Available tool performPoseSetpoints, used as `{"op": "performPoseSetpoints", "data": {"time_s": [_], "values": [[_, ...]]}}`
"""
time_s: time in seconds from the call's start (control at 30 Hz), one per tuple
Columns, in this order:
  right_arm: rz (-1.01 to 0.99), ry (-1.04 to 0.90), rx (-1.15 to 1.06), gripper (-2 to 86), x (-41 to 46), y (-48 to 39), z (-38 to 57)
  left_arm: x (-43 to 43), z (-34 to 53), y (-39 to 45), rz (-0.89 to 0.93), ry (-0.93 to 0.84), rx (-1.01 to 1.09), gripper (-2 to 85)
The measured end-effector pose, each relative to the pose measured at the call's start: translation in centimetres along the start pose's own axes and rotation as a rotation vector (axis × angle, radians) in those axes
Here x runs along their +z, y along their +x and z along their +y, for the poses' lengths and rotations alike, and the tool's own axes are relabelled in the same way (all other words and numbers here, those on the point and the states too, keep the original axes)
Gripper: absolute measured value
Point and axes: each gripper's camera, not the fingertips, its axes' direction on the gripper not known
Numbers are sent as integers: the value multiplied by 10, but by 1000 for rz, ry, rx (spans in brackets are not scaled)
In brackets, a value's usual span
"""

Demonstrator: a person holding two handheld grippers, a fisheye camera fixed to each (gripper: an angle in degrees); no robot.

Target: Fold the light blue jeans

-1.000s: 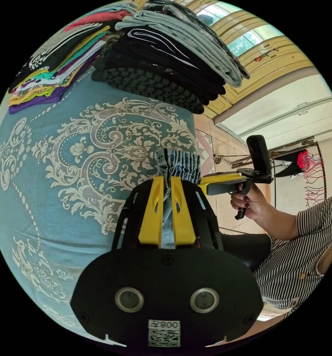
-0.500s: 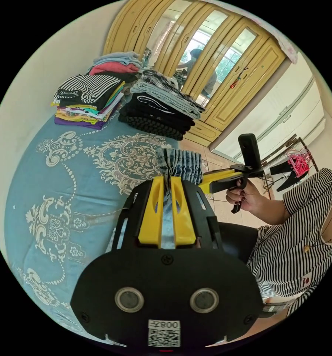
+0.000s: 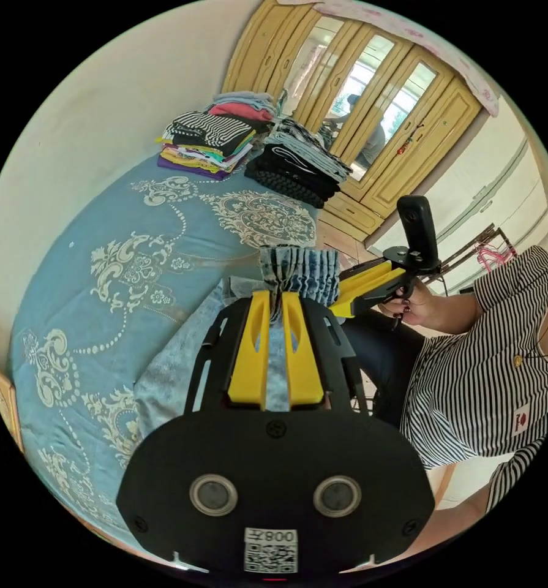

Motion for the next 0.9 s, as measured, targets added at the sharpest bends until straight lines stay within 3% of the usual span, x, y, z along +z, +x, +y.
{"op": "performPoseSetpoints", "data": {"time_s": [0.33, 0.67, 0.9], "values": [[11, -232, -38, 34, 106, -49, -49, -35, 114, -89, 92, -33, -248, 33], [67, -447, -152, 54, 189, -94, -79, -80, 217, -134, 49, -97, -508, 42], [112, -509, -265, 68, 213, -128, -88, -130, 294, -128, 94, 94, -731, 75]]}}
